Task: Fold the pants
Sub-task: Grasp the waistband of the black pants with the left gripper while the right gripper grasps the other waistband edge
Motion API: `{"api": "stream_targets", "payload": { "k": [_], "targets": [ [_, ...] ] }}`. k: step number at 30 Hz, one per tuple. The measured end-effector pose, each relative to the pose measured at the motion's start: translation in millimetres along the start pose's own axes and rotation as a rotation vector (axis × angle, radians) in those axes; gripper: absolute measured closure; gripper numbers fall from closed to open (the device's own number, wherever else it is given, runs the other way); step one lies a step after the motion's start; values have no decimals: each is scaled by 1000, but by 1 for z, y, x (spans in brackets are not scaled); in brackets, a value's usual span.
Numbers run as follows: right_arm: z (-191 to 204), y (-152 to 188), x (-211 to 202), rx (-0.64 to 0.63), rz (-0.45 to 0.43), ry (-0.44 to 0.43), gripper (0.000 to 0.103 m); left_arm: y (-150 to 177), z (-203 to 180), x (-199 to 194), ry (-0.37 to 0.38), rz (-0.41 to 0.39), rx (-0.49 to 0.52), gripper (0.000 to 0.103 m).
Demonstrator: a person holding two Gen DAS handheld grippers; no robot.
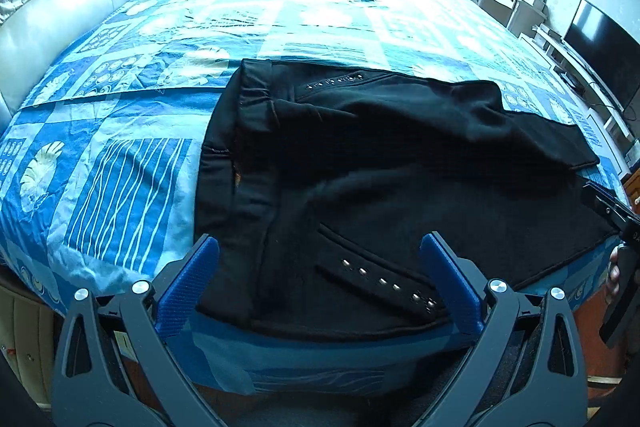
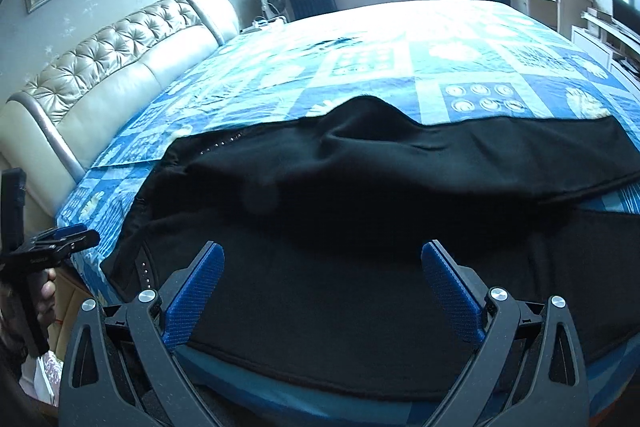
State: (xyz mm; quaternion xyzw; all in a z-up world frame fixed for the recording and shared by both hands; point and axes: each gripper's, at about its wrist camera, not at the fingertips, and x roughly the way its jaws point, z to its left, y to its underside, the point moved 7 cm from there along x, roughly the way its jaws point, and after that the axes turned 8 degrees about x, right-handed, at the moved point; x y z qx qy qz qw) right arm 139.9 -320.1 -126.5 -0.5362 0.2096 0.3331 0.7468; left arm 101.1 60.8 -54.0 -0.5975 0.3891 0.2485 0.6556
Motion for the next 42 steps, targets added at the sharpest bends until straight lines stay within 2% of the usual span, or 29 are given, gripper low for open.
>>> {"api": "stream_targets", "payload": {
  "k": [3,9,12,15,17,21,23,24,25,26,27,28,30,34,36,37,39,42],
  "targets": [
    [5,-30,22,-73,38,-63,4,-29,41,24,38,15,-17,2],
    [7,-94,83,-211,132,-115,4,-83,99,95,104,39,-3,2],
    [3,-114,120,-237,210,-116,4,-100,112,130,125,70,-3,2],
    [4,-121,154,-299,290,-112,4,-117,120,161,144,99,2,2],
    [3,-124,176,-327,337,-106,4,-126,120,178,182,124,-4,2],
    [-3,-128,207,-302,422,-143,5,-134,115,207,237,185,5,2],
    [-3,-129,215,-274,459,-174,8,-141,114,213,231,170,16,4],
    [-2,-127,216,-275,472,-184,14,-144,115,216,215,164,23,14],
    [-1,-124,218,-274,499,-194,53,-145,115,218,206,169,30,19],
    [-4,-120,222,-266,538,-170,77,-146,113,218,214,169,37,29],
    [-6,-115,224,-270,561,-141,78,-148,110,217,235,166,47,49],
    [-5,-112,225,-297,565,-124,83,-148,106,216,282,172,46,59],
    [-2,-113,218,-317,543,-103,86,-151,104,212,298,180,26,74],
    [13,-133,182,-355,395,-66,87,-160,104,191,283,131,23,77],
    [27,-137,155,-392,319,-56,88,-163,103,169,295,81,13,83],
    [33,-135,140,-427,282,-42,88,-164,101,155,312,55,4,85],
    [45,-126,113,-484,223,-26,89,-161,99,130,331,12,-7,96],
    [56,-97,81,-513,172,-18,90,-147,93,93,341,-34,9,96]
  ]
}}
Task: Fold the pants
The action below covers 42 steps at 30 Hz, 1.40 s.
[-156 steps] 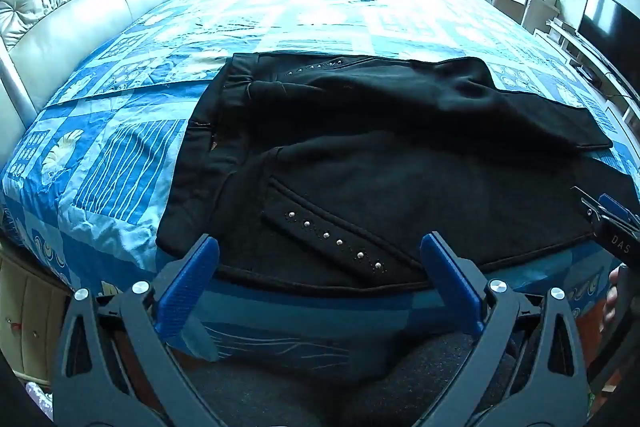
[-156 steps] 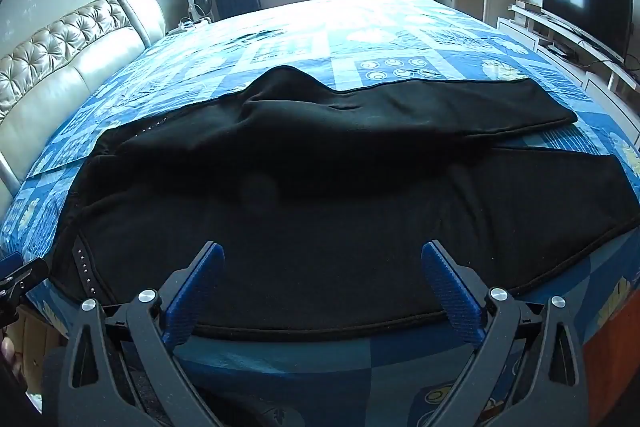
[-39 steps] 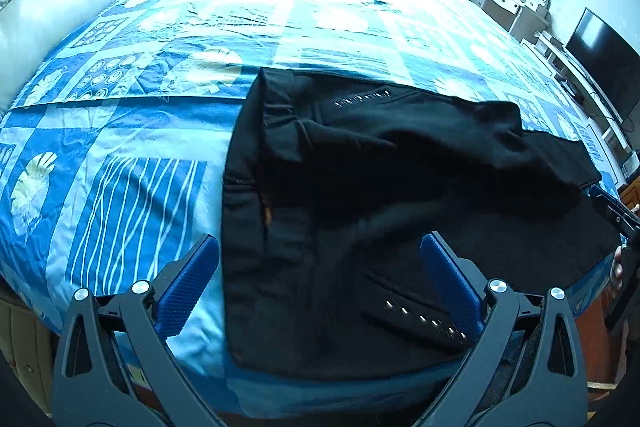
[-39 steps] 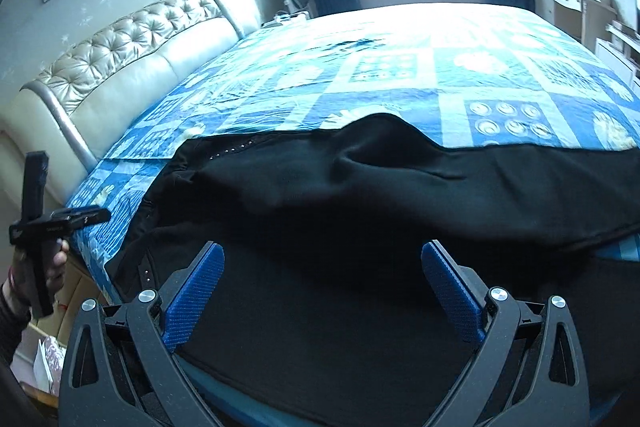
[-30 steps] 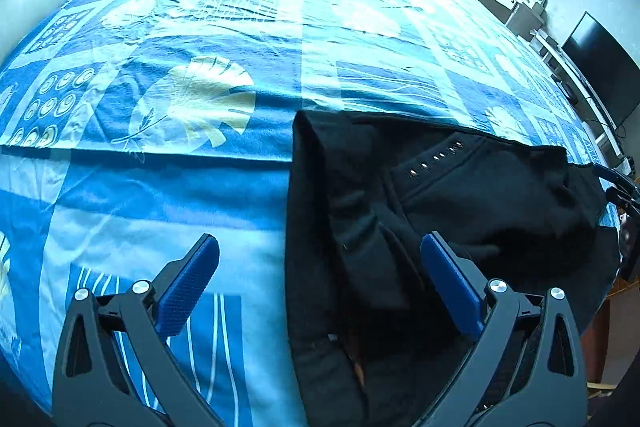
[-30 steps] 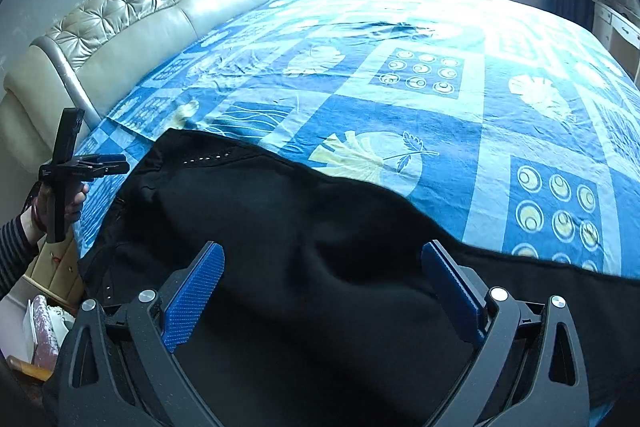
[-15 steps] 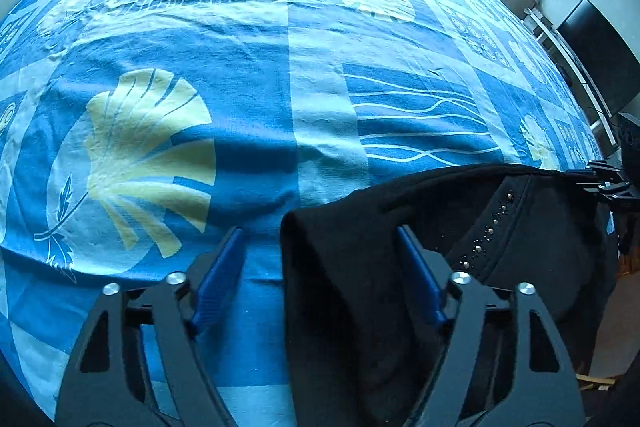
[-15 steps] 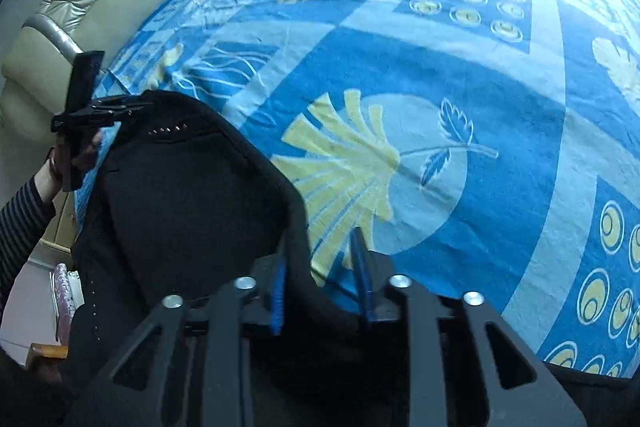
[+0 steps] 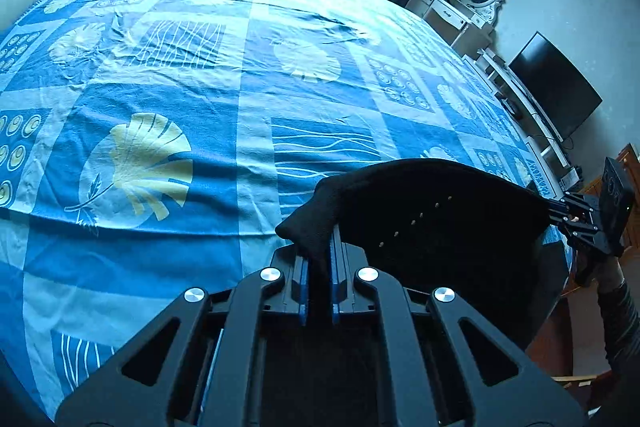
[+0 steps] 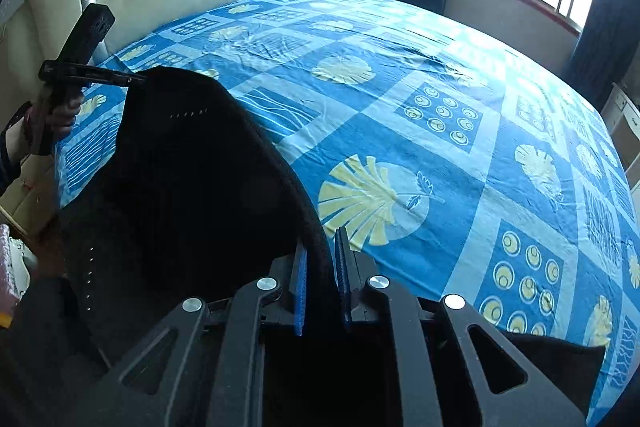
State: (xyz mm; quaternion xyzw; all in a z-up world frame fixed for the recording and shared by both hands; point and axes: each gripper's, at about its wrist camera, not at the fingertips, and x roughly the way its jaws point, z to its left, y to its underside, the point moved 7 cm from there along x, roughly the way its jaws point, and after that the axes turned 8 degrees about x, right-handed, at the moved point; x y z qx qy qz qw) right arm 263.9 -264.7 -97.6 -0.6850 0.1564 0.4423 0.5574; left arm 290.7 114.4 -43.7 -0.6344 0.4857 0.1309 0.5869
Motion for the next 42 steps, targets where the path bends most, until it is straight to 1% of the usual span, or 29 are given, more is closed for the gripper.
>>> {"api": "stream_targets", "payload": {
  "k": [2,4,7,9,12,14,16,17,18,19,20,21,22,23,25,26,27,30,33,35,36,38,40,42],
  "targets": [
    [16,22,-9,-8,-6,7,91,15,-11,-18,-12,-14,19,96],
    [31,49,-12,-16,-5,23,91,34,-19,-34,-17,-24,16,97],
    [52,88,-12,-27,13,45,91,64,-21,-53,-31,-35,-5,97],
    [64,112,-10,-27,29,50,91,88,-20,-61,-29,-33,-36,97],
    [75,142,-2,-40,58,71,91,123,-18,-61,-31,-2,-78,97],
    [80,156,4,-35,76,80,91,145,-15,-56,-34,33,-113,95],
    [79,164,6,-18,77,90,90,166,-13,-51,-50,70,-133,94],
    [78,165,4,3,69,86,87,175,-13,-50,-66,82,-138,94],
    [76,165,1,32,62,79,87,183,-12,-51,-85,89,-146,91],
    [73,166,-3,67,61,62,82,190,-10,-53,-91,96,-156,86],
    [71,167,-7,103,63,42,71,196,-10,-57,-87,95,-169,75],
    [69,168,-13,144,64,23,64,201,-10,-63,-85,83,-191,65],
    [65,169,-18,186,59,2,56,205,-10,-70,-83,66,-219,61],
    [63,171,-23,229,55,-21,53,208,-12,-78,-71,48,-250,60],
    [53,173,-33,354,46,-84,48,209,-18,-89,-23,14,-308,55],
    [47,174,-36,427,38,-117,45,208,-22,-92,-7,-3,-337,49],
    [39,177,-37,517,33,-151,44,207,-27,-94,4,-16,-362,46],
    [19,185,-35,753,31,-242,43,202,-41,-86,20,-23,-421,43],
    [13,194,-29,934,40,-339,42,202,-45,-68,-13,9,-452,43],
    [16,196,-24,1024,39,-413,38,202,-41,-59,-38,14,-485,41],
    [19,198,-20,1061,43,-433,37,202,-40,-55,-35,12,-508,41],
    [20,197,-14,1095,44,-451,37,201,-36,-50,-25,8,-564,41],
    [22,192,-10,1099,33,-441,37,200,-35,-48,-28,-3,-601,39],
    [20,189,-9,1104,18,-426,37,198,-35,-45,-35,0,-612,37]
  ]
}}
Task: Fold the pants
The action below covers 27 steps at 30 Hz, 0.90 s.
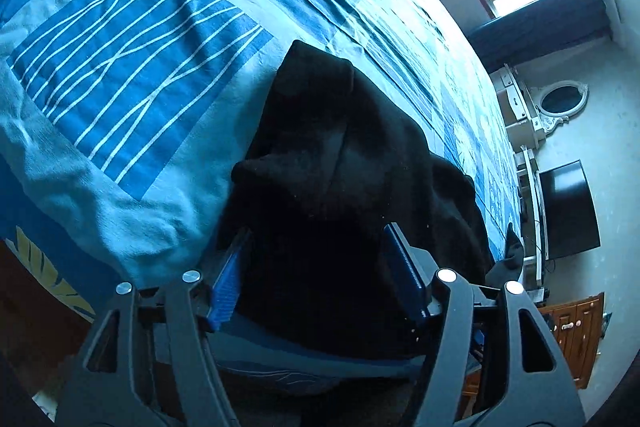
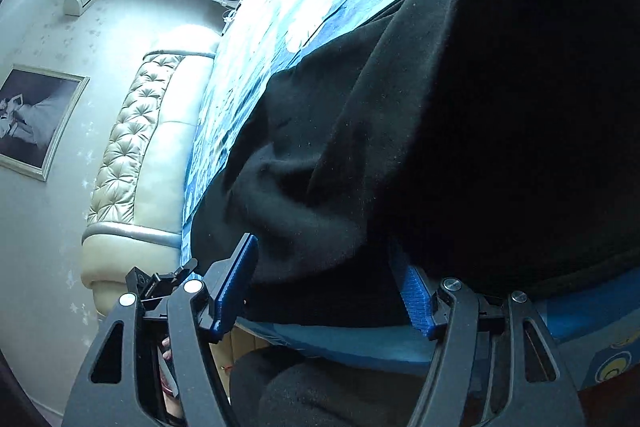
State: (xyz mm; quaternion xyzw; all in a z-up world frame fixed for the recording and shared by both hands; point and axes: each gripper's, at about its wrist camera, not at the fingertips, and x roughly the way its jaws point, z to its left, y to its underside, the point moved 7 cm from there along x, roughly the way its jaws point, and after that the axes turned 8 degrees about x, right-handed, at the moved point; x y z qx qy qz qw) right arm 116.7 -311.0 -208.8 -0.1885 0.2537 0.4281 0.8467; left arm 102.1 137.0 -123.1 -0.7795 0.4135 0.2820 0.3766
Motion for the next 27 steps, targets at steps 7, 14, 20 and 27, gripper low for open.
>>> {"api": "stream_targets", "payload": {
  "k": [7,14,20,27],
  "targets": [
    [7,-17,-10,-34,-51,59,95,1,0,3,-65,12,4,86],
    [19,-11,-46,-119,-75,35,96,23,-12,-23,-84,-5,71,94],
    [-19,-2,-35,-74,-15,94,96,35,-14,-21,-119,6,153,93],
    [-17,-6,-34,-73,-24,84,96,26,-23,-45,-102,-41,103,60]
  ]
}}
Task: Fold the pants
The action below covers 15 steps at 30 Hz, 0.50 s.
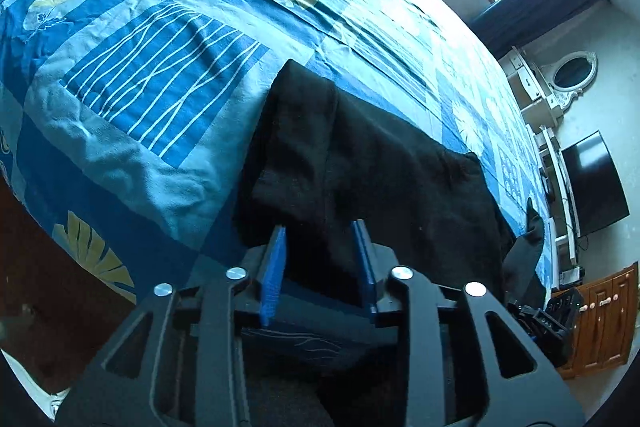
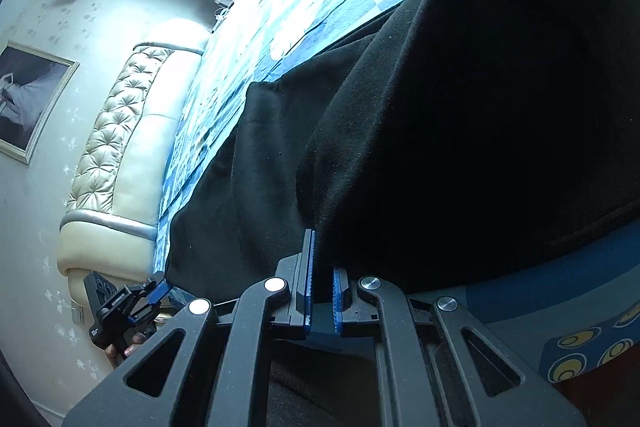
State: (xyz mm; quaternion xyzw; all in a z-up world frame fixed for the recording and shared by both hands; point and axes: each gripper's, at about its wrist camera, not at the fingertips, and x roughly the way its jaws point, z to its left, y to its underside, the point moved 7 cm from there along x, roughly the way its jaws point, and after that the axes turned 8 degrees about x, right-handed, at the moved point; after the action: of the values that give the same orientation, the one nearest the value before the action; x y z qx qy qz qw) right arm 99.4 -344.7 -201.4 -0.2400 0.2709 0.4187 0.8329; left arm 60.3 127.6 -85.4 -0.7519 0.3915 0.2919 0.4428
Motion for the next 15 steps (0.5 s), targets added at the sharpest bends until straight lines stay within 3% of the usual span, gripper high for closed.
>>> {"api": "stream_targets", "payload": {
  "k": [1,3,8,11,15],
  "targets": [
    [-1,1,1,-1,1,3,96,1,-1,-4,0,-7,-19,50],
    [-3,1,3,8,4,2,96,3,-5,-7,-2,-14,-32,41],
    [-6,1,6,21,11,0,96,19,0,13,-57,50,-29,41],
    [-6,-2,9,22,13,2,96,25,8,26,-35,86,-91,41],
    [-9,-2,8,42,21,1,95,21,10,22,18,64,-143,41]
  ]
}}
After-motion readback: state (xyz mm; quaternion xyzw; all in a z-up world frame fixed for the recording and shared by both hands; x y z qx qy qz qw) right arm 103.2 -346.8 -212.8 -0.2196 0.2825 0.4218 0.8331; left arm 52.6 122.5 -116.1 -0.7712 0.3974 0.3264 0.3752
